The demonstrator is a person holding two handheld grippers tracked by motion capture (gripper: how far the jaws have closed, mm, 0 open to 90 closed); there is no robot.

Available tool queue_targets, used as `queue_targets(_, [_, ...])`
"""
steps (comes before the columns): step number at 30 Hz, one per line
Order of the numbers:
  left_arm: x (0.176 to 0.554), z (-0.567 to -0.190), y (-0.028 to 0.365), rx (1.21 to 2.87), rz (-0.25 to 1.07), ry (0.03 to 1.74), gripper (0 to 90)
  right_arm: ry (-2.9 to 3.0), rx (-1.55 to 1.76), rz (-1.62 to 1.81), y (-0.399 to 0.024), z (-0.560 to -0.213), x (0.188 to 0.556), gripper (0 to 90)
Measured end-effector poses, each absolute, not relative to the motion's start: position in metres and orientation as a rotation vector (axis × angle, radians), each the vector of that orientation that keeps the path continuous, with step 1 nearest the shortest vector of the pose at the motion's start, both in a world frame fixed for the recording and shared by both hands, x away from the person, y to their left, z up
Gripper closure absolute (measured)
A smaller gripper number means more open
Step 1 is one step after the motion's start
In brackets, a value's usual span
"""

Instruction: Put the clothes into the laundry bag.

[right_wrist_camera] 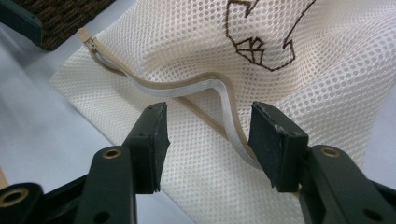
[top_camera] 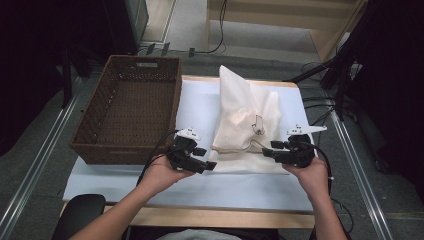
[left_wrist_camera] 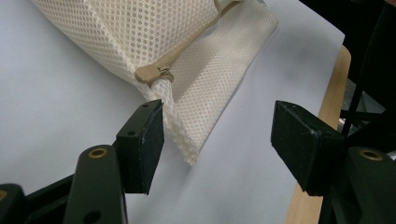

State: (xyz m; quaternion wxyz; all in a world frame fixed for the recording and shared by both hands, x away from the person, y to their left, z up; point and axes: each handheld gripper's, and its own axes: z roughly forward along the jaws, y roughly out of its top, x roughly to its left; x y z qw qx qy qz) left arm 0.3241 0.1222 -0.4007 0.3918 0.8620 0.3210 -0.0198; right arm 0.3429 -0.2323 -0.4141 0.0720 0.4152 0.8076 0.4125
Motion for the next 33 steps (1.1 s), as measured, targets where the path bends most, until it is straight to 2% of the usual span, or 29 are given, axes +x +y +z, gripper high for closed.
queue_targets(15, [0.318, -0.400, 0.145, 2.202, 0.005, 0.820, 35.3, 2.454, 1.192, 1.241, -0.224, -0.409, 0.331, 48.9])
queue_targets(33, [0.319, -0.405, 0.144, 2.220, 0.005, 0.814, 35.3, 2.468, 1.201, 1.248, -0.226, -0.413, 0.335, 48.0])
